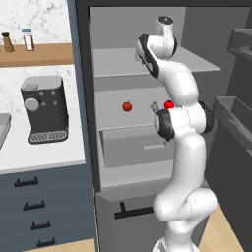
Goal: Place one tomato and one fish in each tupperware on the nearby counter, to pack two identical lunches.
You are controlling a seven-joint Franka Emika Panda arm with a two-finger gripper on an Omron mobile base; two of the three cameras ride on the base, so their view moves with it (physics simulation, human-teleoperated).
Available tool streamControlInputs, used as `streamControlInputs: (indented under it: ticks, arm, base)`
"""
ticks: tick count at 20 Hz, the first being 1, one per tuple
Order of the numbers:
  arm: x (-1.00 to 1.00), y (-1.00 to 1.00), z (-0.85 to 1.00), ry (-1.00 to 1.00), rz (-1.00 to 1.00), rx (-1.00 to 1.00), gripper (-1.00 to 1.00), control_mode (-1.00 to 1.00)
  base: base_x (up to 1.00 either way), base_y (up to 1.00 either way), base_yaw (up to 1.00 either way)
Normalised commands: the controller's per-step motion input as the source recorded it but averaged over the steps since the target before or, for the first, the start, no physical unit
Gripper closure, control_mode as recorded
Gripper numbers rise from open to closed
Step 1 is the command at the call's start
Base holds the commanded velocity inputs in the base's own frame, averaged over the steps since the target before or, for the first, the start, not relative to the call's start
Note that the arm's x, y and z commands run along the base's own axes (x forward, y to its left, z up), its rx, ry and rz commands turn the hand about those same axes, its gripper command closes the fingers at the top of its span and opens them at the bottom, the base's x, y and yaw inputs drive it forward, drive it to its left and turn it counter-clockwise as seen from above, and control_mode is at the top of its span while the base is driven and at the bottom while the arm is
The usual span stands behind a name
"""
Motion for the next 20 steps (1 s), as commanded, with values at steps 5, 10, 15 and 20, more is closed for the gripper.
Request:
streamControlInputs:
  ticks: [5, 10, 15, 20]
  arm:
    - [-0.21, 0.19, -0.85, -0.06, -0.07, 0.0, 1.0, -1.0]
    - [-0.38, 0.28, -0.96, -0.31, -0.04, 0.01, 1.0, -1.0]
    - [-0.21, 0.25, -0.87, -0.38, 0.0, 0.0, 1.0, -1.0]
    - [-0.3, 0.01, 0.01, 0.06, 0.0, 0.0, 1.0, -1.0]
  base:
    - [0.0, 0.0, 0.0]
    - [0.0, 0.0, 0.0]
    - [0.0, 0.0, 0.0]
    - [0.0, 0.0, 0.0]
